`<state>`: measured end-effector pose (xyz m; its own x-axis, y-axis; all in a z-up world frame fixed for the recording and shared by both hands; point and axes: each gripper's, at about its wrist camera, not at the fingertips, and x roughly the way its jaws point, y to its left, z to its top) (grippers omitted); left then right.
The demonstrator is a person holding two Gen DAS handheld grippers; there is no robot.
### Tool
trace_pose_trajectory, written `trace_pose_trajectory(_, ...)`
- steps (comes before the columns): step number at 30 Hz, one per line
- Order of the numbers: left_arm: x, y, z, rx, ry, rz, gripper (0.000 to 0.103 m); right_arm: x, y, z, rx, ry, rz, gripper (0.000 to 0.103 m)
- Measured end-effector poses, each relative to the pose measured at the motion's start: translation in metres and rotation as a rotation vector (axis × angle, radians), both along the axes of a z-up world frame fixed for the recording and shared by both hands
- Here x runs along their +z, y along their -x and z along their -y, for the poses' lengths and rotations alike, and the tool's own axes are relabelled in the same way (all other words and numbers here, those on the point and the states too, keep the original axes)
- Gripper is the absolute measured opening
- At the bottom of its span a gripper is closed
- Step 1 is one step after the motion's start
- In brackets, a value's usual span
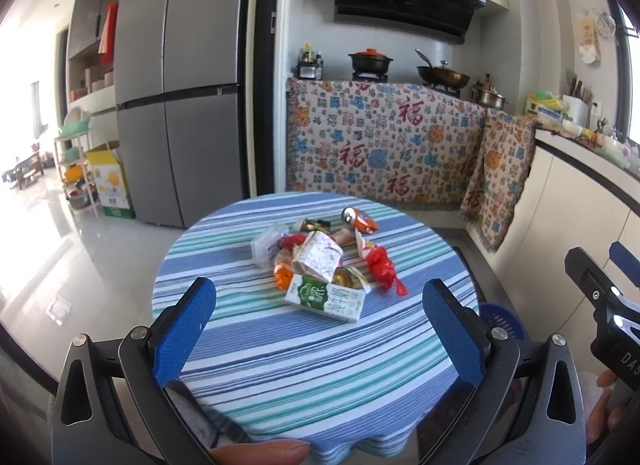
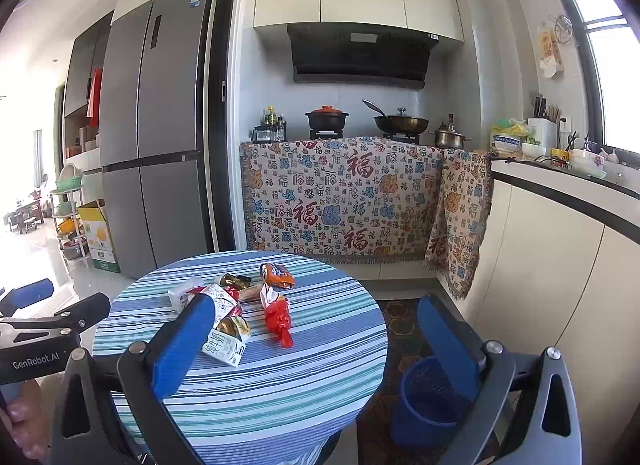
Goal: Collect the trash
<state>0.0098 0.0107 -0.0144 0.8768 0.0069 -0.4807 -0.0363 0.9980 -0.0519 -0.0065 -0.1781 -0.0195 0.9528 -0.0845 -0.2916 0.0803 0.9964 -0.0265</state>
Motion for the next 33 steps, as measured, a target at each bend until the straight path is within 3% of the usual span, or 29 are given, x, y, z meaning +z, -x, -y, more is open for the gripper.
trace_pose_trajectory(33, -0.0027, -0.0056, 0.0027, 0.027, 0.003, -0.018, 0.103, -0.0057, -0.0064, 0.0034, -0.014, -0.007, -0.017, 0.103)
